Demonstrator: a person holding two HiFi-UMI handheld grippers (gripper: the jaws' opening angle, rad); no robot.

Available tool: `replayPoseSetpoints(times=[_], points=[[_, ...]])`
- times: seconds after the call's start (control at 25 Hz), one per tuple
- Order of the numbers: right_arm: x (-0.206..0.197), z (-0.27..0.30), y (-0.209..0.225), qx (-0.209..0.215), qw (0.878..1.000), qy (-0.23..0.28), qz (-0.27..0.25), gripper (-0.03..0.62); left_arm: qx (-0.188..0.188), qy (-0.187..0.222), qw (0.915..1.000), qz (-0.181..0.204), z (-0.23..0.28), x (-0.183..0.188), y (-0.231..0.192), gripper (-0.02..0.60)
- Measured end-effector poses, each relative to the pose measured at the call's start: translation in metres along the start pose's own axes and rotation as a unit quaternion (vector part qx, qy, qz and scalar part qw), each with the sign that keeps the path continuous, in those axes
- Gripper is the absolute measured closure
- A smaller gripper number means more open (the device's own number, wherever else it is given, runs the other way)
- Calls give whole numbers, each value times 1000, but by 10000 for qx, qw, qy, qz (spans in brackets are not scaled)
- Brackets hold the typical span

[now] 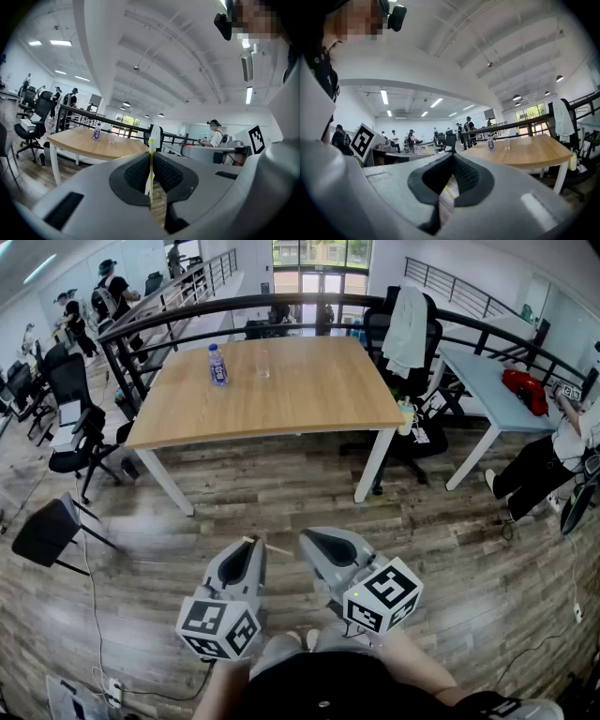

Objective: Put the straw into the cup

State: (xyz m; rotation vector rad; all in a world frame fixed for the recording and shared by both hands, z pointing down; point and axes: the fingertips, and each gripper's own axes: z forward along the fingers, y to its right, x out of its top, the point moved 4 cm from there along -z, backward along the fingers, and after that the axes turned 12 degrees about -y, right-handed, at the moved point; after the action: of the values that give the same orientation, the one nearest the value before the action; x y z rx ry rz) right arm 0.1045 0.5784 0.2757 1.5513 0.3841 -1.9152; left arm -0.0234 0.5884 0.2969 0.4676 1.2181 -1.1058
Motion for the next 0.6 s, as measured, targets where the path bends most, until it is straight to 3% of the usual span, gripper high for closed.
replayPoseSetpoints(times=[0.36,0.6], points=[[4,1,-2,-38,9999,97,9,597,-173,32,9998,58,1,4,1,548],[2,5,-2,-179,9991,223,306,595,-299,-19,9995,16,1,2,-7,548]])
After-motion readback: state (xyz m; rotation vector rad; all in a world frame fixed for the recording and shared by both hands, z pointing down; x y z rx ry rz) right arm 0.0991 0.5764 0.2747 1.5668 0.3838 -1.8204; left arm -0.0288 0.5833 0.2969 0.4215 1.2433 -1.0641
